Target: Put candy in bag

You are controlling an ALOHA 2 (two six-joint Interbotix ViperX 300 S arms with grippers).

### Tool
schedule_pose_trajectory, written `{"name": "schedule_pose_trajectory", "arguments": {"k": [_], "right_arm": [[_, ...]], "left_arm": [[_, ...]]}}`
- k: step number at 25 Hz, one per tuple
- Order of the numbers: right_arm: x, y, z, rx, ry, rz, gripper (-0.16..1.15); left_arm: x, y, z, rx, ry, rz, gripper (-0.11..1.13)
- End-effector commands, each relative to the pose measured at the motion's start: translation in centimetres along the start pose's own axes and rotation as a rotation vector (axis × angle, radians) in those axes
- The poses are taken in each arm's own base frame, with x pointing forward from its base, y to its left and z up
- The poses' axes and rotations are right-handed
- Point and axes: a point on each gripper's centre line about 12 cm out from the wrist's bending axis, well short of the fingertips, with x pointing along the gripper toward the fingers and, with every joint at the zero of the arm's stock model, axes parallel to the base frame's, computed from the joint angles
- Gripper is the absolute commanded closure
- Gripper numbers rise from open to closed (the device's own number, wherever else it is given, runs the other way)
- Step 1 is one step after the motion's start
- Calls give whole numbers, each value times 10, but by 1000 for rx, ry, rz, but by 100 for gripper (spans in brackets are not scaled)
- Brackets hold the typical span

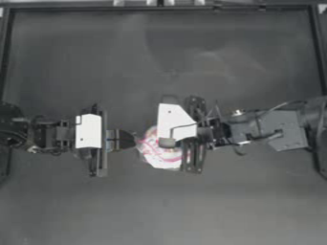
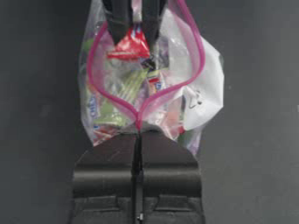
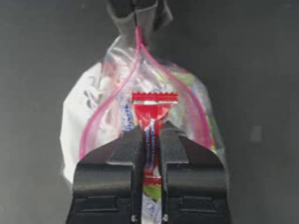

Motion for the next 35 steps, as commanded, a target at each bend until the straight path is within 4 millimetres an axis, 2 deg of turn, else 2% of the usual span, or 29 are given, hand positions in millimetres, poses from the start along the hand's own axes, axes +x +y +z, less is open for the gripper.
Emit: {"name": "schedule_pose_trajectory", "arguments": {"k": [1,6,12,14,21,28,35], "right_arm": [[-6,1,9,10,-36,10,58],[-5,1,8,21,-34,16,45],[-6,2,8,36,-40,25,5],[-6,2,9,37,-45,26,-5],[-19,1,17,38,-90,31,-4],[-46,-1,28,38,-162,35,-4],[-69,-2,29,42,-236,53,-4]], "left_arm": [[-1,1,16,0,-51,3,95],[-1,2,15,-2,-50,5,95],[-1,1,16,0,-51,3,95],[-1,1,16,-1,-50,4,95],[-1,1,15,0,-49,3,95],[-3,4,20,1,-68,13,95],[-7,11,30,43,-112,37,95]]}}
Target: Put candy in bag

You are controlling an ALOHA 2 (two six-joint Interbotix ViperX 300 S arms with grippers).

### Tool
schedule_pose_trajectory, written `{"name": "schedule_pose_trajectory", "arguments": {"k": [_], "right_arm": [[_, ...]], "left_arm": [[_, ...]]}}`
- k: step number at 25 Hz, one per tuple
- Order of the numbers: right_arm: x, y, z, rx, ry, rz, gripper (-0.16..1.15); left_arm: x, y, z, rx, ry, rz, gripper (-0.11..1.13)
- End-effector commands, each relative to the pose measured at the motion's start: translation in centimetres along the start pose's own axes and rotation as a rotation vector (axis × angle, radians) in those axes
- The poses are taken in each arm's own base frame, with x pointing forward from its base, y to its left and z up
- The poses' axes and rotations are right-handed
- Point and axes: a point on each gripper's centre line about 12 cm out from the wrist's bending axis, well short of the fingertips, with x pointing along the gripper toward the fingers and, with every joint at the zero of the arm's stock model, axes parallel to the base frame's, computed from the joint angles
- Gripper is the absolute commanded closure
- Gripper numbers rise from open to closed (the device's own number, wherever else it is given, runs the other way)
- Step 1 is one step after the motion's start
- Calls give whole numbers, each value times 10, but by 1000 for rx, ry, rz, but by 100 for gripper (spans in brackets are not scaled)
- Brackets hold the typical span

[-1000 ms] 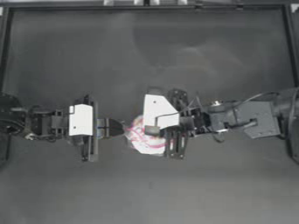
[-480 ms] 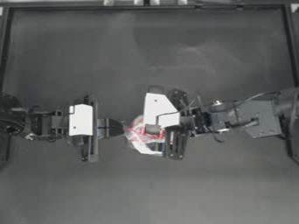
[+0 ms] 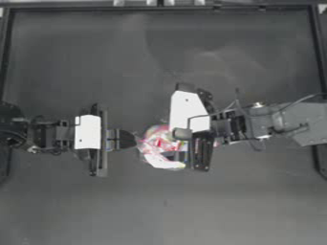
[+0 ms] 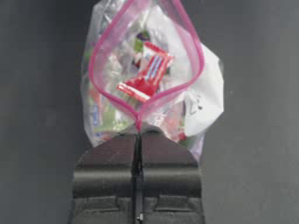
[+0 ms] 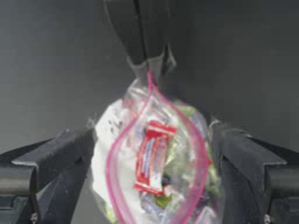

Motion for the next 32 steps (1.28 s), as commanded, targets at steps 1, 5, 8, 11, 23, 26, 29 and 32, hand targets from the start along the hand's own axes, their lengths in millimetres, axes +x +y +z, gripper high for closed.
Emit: {"name": "schedule_pose_trajectory", "arguments": {"k": [1,5,8,11,23,26,29,32], "right_arm": [[-22,0,13,4,-83,15,-4],[-28,0,14,6,-107,22,-4],[-29,0,13,6,-111,23,-4],[-30,1,14,5,-116,25,-4],[-48,-1,15,11,-155,31,-4],[-50,-1,14,14,-158,32,-4],[-51,-1,14,16,-162,34,-4],[-53,-1,14,14,-166,34,-4]], "left_arm": [[-7,7,28,11,-94,24,95],[-11,12,36,23,-121,40,95],[-15,14,42,37,-142,47,95],[-18,15,47,44,-160,51,95],[-23,17,55,52,-188,59,95],[-25,18,58,51,-200,61,95],[-30,18,63,52,-219,64,95],[-34,19,65,52,-226,65,95]]}}
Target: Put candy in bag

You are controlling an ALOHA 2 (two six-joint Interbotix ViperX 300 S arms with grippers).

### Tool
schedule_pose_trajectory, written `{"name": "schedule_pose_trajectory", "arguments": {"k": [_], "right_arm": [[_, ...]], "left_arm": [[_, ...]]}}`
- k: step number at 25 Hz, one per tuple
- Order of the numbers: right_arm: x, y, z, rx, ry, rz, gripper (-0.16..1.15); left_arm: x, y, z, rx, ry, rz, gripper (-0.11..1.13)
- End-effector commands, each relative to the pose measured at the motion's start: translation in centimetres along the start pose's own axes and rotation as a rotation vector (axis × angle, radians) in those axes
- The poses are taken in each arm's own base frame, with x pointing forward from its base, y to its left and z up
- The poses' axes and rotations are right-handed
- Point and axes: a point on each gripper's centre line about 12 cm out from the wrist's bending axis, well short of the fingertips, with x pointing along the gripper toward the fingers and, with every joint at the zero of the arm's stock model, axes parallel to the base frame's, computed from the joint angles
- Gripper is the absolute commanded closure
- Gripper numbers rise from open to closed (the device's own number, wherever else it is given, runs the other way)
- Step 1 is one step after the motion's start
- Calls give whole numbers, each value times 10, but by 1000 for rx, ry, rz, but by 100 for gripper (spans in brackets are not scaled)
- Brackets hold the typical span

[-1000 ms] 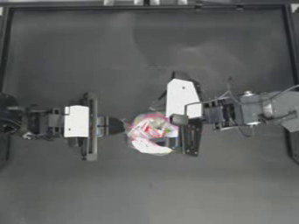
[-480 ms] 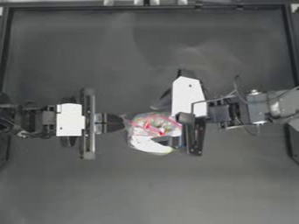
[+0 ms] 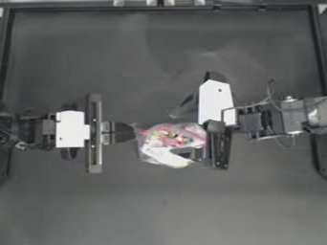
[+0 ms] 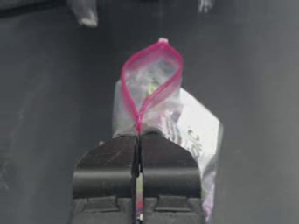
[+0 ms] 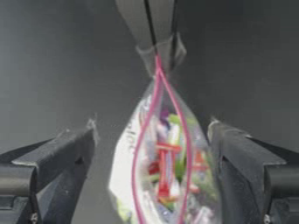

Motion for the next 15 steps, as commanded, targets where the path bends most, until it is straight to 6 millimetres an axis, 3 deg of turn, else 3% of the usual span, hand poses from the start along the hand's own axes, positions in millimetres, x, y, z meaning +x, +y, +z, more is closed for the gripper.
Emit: {"name": "schedule_pose_trajectory", "arguments": {"k": [1,15], "right_arm": [[-11,1,11,2,-48,8,-4],[-17,1,8,8,-56,12,-4]], "left_arm": [[-9,6,20,-3,-68,19,95],[-20,3,5,-12,-31,10,95]]}}
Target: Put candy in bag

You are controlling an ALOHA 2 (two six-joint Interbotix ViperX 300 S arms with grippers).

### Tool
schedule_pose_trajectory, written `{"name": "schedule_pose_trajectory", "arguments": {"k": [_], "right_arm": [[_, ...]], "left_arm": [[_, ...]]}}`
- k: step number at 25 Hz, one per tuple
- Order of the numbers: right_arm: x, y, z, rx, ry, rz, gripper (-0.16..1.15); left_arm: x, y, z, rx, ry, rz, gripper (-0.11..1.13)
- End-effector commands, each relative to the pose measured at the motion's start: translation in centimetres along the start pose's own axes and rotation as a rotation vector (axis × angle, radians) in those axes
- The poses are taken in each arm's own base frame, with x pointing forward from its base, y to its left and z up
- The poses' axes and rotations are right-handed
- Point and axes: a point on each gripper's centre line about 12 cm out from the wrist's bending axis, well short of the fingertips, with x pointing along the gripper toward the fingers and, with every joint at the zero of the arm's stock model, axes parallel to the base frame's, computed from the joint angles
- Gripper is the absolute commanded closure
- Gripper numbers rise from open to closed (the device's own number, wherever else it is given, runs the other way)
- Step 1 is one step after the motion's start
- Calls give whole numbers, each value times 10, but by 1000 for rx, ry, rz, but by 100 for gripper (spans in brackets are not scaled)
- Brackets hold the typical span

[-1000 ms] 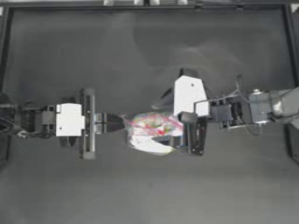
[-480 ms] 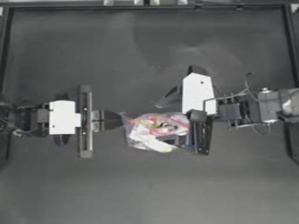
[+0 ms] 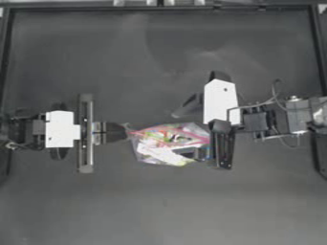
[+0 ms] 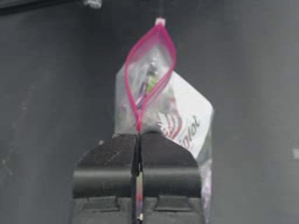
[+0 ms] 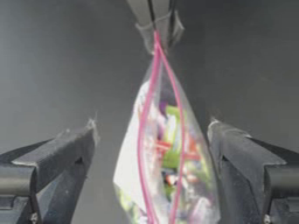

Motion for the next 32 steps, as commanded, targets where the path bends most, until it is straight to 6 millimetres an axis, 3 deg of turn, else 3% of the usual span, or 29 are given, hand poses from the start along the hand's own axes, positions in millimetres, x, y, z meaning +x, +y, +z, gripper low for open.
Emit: {"name": "schedule_pose_trajectory", "arguments": {"k": [1,16,18,20,26,28,32], "right_arm": [[-11,1,11,7,-44,7,-4],[-11,1,11,8,-43,7,-4],[-11,1,10,8,-42,7,-4],[-11,1,10,10,-40,7,-4],[-11,1,9,9,-42,8,-4],[-11,1,9,9,-42,8,-4],[-11,2,10,6,-43,10,-4]], "left_arm": [[-3,3,13,-6,-45,10,95],[7,-2,-6,-1,22,-6,92],[8,-3,-6,0,22,-9,84],[8,-5,-5,1,19,-13,69],[9,-3,-3,-22,13,0,0],[9,-3,-2,-25,11,3,-4],[9,-2,-2,-27,11,8,4]]}}
